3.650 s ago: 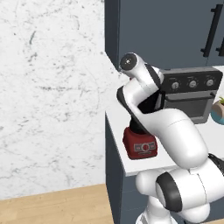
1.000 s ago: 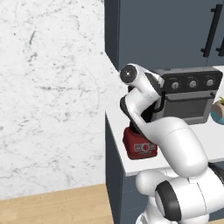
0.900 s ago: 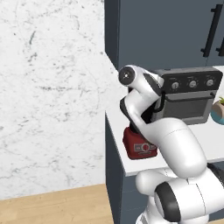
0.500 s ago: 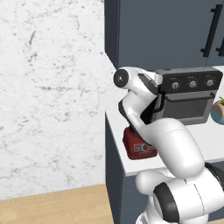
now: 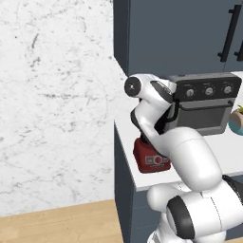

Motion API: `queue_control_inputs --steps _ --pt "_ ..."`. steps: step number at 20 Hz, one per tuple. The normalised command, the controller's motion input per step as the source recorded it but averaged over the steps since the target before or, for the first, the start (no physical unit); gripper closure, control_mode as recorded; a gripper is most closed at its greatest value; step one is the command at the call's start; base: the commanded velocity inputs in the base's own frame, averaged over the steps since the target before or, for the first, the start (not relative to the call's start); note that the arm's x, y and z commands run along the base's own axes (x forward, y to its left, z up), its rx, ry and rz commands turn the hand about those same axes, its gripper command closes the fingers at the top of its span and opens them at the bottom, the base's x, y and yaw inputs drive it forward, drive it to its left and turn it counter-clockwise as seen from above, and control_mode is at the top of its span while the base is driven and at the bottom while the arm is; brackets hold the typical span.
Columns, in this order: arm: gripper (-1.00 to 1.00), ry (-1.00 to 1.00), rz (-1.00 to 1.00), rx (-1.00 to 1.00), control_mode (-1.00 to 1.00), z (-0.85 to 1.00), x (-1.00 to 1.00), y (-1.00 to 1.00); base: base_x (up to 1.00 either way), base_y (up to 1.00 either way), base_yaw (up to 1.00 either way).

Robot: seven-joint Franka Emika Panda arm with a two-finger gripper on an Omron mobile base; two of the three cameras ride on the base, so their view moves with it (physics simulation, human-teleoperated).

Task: Close the lid blender by securely placing the lid on top.

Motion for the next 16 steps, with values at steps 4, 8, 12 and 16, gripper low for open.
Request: queue_control_inputs --steps 4,8,12,16 --pt "1.00 -0.13 0.00 0.00 -1.00 -0.18 0.23 0.00 0.00 0.00 0.00" --pt "1.00 -0.12 0.00 0.00 -1.00 -0.16 0.17 0.00 0.00 0.00 0.00" --pt "1.00 -0.05 0.00 -0.04 -1.00 -0.40 0.02 0.00 0.00 0.00 0.00" --pt "1.00 0.00 0.00 -0.02 -1.00 -0.30 0.00 0.00 0.00 0.00 0.00"
